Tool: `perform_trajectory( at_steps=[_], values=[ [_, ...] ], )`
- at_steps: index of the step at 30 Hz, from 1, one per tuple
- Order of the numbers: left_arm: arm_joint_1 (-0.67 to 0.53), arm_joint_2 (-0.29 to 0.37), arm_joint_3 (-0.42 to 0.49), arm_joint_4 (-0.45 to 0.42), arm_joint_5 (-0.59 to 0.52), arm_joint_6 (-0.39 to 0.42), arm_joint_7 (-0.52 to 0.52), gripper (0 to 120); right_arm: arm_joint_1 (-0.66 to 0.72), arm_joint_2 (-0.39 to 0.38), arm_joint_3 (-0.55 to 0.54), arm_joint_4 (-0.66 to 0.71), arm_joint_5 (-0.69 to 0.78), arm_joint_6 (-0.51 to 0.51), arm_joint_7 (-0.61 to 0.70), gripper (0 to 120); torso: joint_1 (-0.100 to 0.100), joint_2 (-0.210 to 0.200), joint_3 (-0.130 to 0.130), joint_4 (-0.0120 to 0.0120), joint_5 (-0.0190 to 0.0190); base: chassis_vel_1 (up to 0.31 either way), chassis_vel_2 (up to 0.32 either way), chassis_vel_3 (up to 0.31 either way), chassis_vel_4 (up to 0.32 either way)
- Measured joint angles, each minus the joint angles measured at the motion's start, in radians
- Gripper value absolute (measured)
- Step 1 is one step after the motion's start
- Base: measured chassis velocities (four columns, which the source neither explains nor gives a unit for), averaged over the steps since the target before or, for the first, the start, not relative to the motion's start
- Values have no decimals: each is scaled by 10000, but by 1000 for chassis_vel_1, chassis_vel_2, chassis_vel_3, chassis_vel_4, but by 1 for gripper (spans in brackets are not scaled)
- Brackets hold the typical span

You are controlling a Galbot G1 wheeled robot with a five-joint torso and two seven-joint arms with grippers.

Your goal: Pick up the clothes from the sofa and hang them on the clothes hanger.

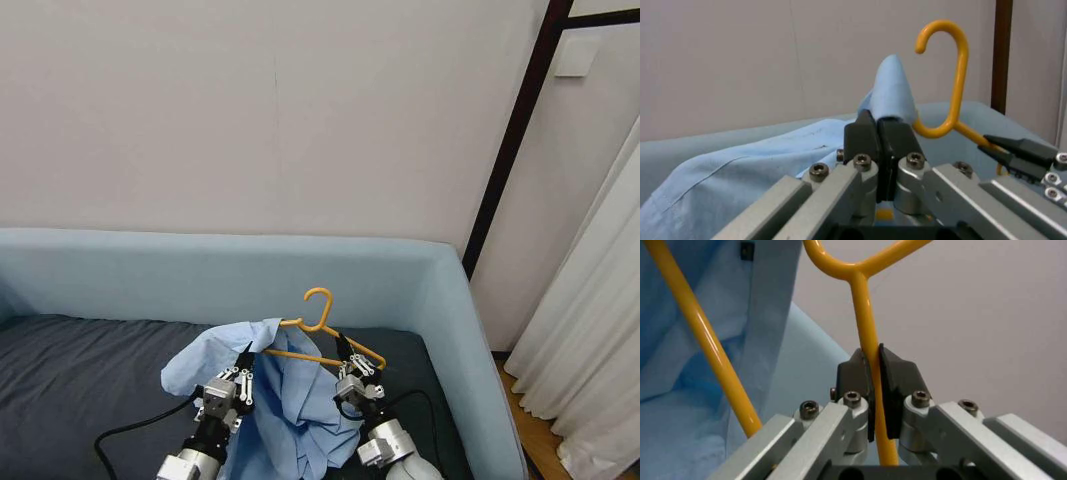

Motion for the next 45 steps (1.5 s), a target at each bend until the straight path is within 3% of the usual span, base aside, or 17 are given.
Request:
perform_trajectory(
  at_steps=[6, 12, 19, 24, 26, 32, 37, 40, 41, 45],
  values=[
    [-124, -270, 292, 206, 33, -246, 349, 0, -53, 109, -17, -156, -153, -128, -42, 3, 0, 0, 0, 0, 0, 0, 0, 0, 0],
    [-121, -424, 544, 975, 511, -593, 234, 0, -157, 250, 122, -143, 91, -98, 42, 3, 0, 0, 0, 1, -2, 0, 0, 0, 0],
    [-370, -860, 996, 1629, 218, -1792, -246, 0, 409, 394, 612, 33, 640, 79, 241, 3, 0, 0, 0, 0, -1, 0, 0, 0, 0],
    [-212, -780, 925, 1664, 282, -2541, -113, 17, 628, 360, 797, 104, 696, 273, 141, 3, 0, 0, 0, 0, -2, 0, 0, 0, 0],
    [48, -457, 568, 1482, 431, -2990, -50, 29, 705, 320, 925, 200, 653, 371, 78, 3, 0, 0, 0, 0, -3, 0, 0, 0, 0],
    [849, 475, -531, 764, 375, -3548, 188, 47, 659, 310, 1026, 293, 410, 515, 15, 3, -1, 0, -1, 5, -4, 0, 0, 0, 0],
    [1501, 1842, -1248, -338, -999, -3598, 771, 66, 370, 349, 1360, 161, 98, 690, 5, 3, -1, 0, -1, -5, -3, 0, 0, 0, 0],
    [1772, 2730, -1922, -1013, -2148, -3469, 1175, 79, 360, 436, 1367, -19, -74, 805, 4, 3, -1, 0, -1, 3, -2, 0, 0, 0, 0],
    [1772, 2730, -1922, -1013, -2148, -3469, 1175, 79, 360, 436, 1367, -19, -74, 805, 4, 3, -1, 0, -1, 3, -2, 0, 0, 0, 0],
    [1662, 3871, -2602, -1091, -3721, -3035, 1635, 95, 365, 603, 1363, -176, -229, 860, 4, 3, -1, 0, -1, 0, -5, 0, 0, 0, 0]
  ],
)
